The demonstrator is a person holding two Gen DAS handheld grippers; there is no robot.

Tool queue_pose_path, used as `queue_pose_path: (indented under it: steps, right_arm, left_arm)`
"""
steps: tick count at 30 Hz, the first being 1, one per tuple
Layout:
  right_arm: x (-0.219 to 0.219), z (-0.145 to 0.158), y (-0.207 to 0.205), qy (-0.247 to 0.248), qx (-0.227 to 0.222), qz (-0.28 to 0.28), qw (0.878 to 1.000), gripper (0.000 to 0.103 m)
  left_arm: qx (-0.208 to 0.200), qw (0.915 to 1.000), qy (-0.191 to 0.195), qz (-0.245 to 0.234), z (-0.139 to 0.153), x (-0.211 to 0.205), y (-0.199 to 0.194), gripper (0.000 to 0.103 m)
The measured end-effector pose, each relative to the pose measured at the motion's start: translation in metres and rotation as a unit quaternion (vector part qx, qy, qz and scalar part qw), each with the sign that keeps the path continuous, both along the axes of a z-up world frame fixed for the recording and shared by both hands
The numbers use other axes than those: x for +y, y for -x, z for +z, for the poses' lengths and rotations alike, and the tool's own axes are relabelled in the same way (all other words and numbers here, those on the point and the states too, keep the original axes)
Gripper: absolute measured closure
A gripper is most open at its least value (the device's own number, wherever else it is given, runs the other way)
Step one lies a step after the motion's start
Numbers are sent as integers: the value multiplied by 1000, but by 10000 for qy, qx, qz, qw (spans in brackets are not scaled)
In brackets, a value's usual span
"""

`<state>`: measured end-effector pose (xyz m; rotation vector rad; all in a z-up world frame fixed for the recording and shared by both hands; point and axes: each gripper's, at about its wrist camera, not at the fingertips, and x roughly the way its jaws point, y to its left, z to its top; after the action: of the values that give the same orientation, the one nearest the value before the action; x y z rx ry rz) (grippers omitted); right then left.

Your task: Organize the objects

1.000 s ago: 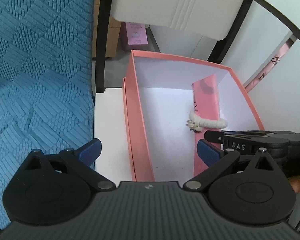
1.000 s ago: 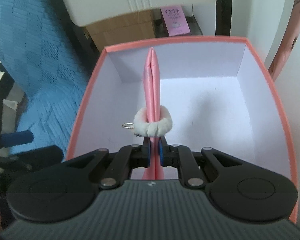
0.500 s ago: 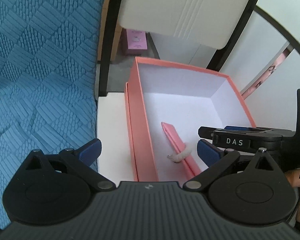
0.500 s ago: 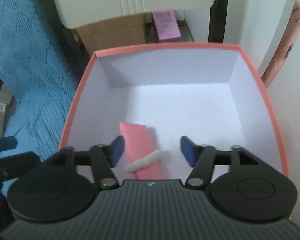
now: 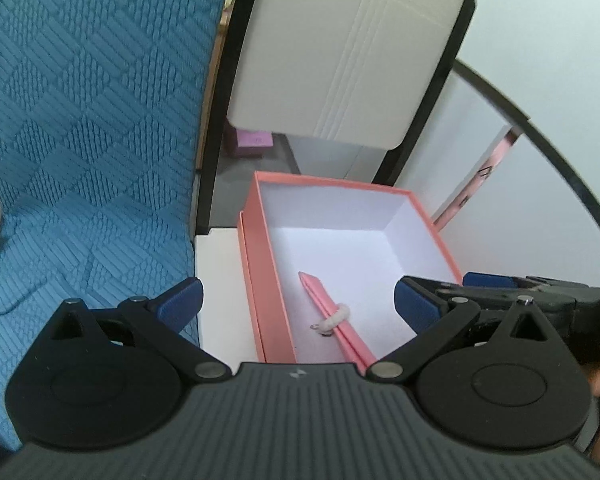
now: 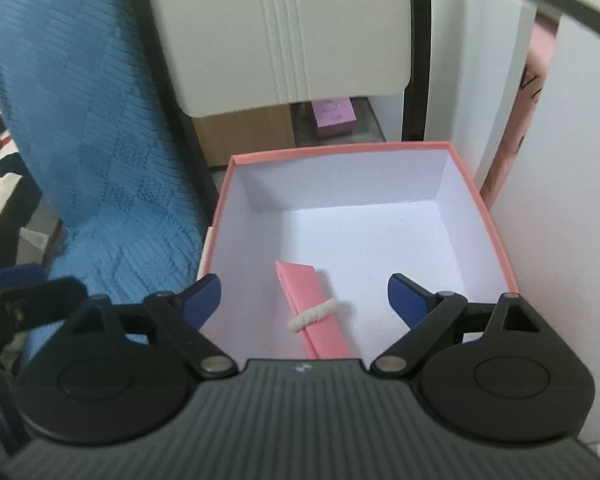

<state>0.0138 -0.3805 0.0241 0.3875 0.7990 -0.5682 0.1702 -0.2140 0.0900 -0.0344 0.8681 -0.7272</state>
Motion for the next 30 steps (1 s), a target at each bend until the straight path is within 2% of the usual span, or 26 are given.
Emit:
queue_pose_path:
  steps: [14, 30]
  right_arm:
    - [87, 54, 43, 441, -217, -166, 9987, 11]
    - [161, 75, 66, 632, -256, -334, 9971, 11]
  left_arm:
    - [-362, 9983, 346, -303, 49, 66, 55, 0]
    - [-490, 9970, 489, -339, 55, 135, 88, 0]
